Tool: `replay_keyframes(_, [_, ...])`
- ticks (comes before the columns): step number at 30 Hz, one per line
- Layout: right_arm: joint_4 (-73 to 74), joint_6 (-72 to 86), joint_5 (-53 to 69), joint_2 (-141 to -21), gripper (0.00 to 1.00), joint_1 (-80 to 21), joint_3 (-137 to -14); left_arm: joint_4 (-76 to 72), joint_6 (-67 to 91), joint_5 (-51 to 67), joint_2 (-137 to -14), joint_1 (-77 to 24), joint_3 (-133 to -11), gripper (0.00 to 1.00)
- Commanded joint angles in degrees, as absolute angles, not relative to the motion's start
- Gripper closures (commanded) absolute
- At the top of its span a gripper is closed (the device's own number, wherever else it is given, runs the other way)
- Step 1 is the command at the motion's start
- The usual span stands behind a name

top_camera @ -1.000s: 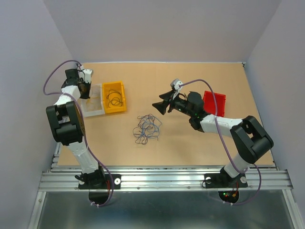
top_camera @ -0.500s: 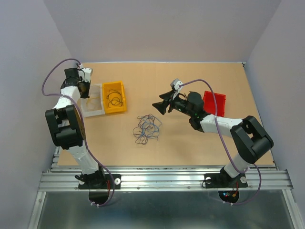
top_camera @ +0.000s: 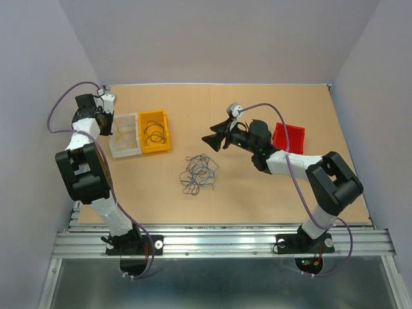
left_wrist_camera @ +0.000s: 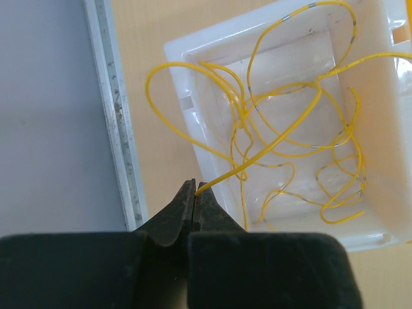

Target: Untangle the cables

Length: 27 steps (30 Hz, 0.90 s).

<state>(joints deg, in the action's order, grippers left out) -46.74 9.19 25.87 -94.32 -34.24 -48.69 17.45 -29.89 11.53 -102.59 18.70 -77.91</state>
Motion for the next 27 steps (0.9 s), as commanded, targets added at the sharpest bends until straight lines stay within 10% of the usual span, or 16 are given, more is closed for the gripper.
replay_keyframes(1, [-48.0,13.2,27.6,-98.8,0.32,-35.6,-55.3,18.5,-31.9,11.8,-103.6,18.4,-80.2,1.00])
replay_keyframes(27, [-44.2,13.2,26.5,-105.9,0.36,-38.1,-63.6,14.8,-33.0,16.3,-99.8,23.0,-76.8,1.00])
